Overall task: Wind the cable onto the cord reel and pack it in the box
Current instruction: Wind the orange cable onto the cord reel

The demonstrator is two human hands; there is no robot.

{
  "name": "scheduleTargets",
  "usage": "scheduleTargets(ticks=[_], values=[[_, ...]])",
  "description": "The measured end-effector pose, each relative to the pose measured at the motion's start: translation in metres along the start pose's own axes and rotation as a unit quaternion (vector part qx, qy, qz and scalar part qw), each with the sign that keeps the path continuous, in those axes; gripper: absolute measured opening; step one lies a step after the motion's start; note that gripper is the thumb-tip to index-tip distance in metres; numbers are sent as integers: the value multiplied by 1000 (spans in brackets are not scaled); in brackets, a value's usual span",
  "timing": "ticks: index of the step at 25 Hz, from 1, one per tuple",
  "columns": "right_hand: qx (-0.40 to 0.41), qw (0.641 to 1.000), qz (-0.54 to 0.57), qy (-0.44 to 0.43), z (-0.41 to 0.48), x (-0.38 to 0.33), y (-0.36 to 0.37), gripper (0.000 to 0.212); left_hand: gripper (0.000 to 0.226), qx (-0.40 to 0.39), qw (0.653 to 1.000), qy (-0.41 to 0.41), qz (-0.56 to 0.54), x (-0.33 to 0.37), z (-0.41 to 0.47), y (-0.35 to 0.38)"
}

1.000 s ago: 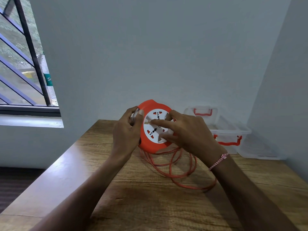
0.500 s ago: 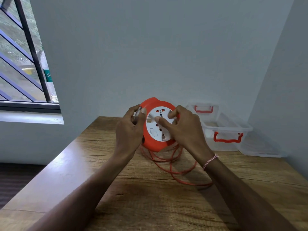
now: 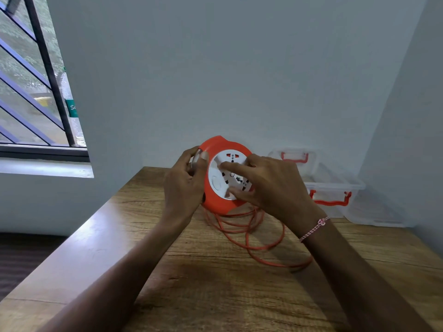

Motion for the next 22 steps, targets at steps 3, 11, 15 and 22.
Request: scheduleTargets(ticks=[3, 11, 15, 22], values=[[65, 983, 74, 156, -5, 11, 2, 60, 31, 8, 1000, 12, 2, 4, -5, 2], [61, 988, 83, 116, -5, 18, 8, 44, 23, 11, 1000, -6, 3, 1, -2, -1], [-77, 997, -4, -21, -2, 6, 24, 49, 18, 9, 1000, -22, -1, -2, 4, -5], [-9, 1000, 9, 22, -2, 2, 4, 56, 20, 1, 1000, 4, 7, 3, -2, 0]])
Point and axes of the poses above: each hand's wrist, its own z-axis towards the middle knuckle, its own y-axis out of the palm, x = y × z, the point moved 9 cm from there along z, towards the middle knuckle, and after that the axes turned 13 degrees about -y, right-handed, at the moved point
